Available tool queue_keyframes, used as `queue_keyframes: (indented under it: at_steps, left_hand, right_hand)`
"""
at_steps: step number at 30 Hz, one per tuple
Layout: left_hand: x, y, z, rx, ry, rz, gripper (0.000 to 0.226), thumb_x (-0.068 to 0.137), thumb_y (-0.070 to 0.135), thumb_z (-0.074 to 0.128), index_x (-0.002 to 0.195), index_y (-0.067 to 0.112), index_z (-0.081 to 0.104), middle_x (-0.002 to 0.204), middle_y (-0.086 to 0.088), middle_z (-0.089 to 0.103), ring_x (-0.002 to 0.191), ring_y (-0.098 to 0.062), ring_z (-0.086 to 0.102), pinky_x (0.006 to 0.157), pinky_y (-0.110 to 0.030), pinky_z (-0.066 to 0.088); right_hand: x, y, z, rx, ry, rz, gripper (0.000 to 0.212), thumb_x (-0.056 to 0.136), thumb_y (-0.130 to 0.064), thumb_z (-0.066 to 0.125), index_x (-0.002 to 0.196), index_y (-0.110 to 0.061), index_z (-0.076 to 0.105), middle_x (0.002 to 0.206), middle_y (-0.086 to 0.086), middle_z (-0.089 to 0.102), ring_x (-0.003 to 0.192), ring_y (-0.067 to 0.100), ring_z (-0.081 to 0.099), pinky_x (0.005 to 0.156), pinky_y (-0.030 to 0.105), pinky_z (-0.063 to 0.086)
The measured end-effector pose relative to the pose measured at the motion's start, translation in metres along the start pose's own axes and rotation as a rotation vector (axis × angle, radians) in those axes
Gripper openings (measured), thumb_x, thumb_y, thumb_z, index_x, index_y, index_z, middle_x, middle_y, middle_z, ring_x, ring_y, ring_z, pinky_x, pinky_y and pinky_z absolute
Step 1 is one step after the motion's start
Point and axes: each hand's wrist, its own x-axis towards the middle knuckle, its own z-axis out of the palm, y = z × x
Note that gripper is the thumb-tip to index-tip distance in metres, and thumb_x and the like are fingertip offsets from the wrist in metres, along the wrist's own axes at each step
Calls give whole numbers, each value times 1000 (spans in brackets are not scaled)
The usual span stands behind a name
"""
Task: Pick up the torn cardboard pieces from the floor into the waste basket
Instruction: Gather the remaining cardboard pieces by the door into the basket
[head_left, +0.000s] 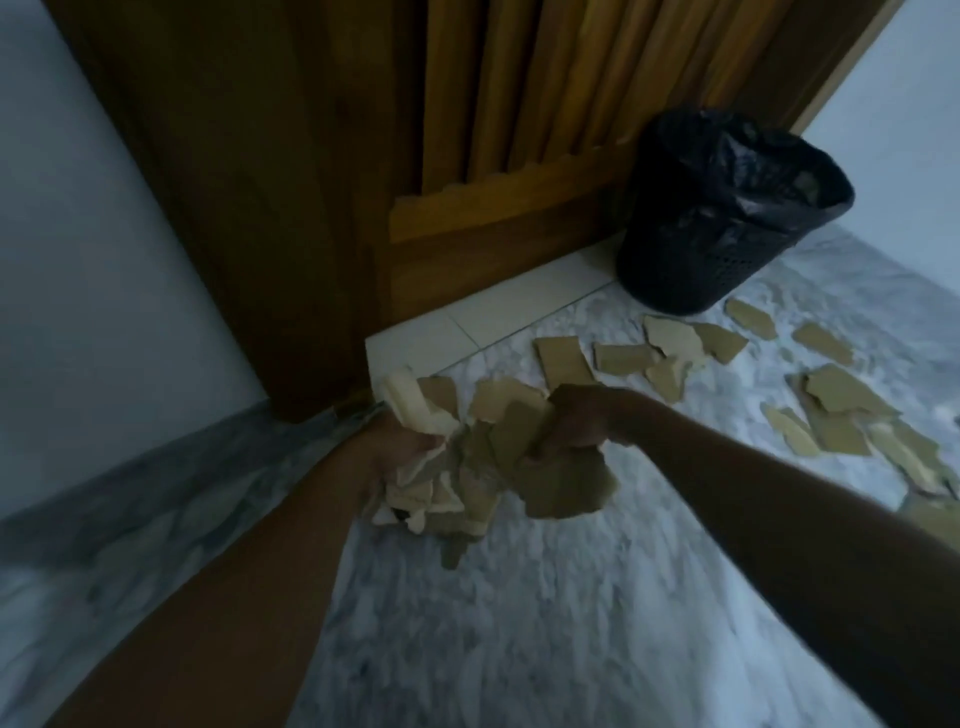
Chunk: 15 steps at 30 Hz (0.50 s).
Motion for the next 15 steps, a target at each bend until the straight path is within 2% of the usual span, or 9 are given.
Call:
queue_keyframes:
  at_steps: [3,6,7,9,10,11,12,13,15]
  left_hand:
    - [-3,-13,-12,-114,65,-9,59,86,17,73,138,8,47,133,-6,53,121,-31,53,100,-41,46]
    - [-14,-26,-23,-91,53,-111,57,83,30,74,134,13,54,128,-9,60,107,-28,60,90,-40,53]
    - [-18,-29,-26,-42,38,-137,64,80,36,75,135,13,53,126,-8,61,104,-27,60,87,-38,54]
    - [-21,-31,-27,34,-21,-180,77,73,43,79,137,11,50,123,-9,62,100,-26,63,82,-36,56]
    - [-23,-30,-25,98,-64,-176,74,75,41,78,135,8,50,119,-10,63,94,-25,64,75,-32,56]
    - [-27,-27,-21,180,-98,-174,66,79,37,76,131,6,52,116,-9,63,88,-22,64,67,-29,53]
    - [-30,-25,-16,255,-118,-170,60,82,35,75,129,6,53,114,-8,62,86,-21,62,64,-28,51]
    - [-33,-22,-11,329,-134,-161,62,80,35,76,130,8,51,116,-7,60,89,-21,62,67,-29,52]
    - [-33,-22,-2,469,-165,-130,86,69,40,82,139,12,42,131,-7,53,106,-27,58,85,-37,53]
  right_hand:
    - [31,8,49,343,222,47,80,63,-43,86,125,-1,59,120,11,64,106,29,63,91,42,54]
    - [50,12,83,433,291,186,91,68,-53,78,139,-5,46,135,15,50,123,33,51,103,45,45]
    - [51,11,88,427,318,208,88,72,-51,78,139,-5,44,132,14,49,121,32,50,100,43,46]
    - [48,8,89,532,345,197,72,77,-39,80,130,-2,49,112,12,55,99,27,58,78,38,55]
    - [49,7,89,573,352,165,64,79,-34,79,126,-1,51,103,9,56,90,23,58,67,34,54]
    - [48,8,86,584,362,129,61,80,-30,79,125,0,51,102,8,56,87,22,56,62,33,53]
    - [47,9,84,603,382,79,60,79,-26,80,124,-1,50,105,8,57,89,22,56,64,34,52]
    - [47,12,81,649,408,33,62,77,-22,82,125,-2,48,110,9,57,93,23,55,71,37,53]
    - [41,18,71,766,472,-42,68,73,-14,85,126,-3,44,117,9,53,101,23,53,80,39,51]
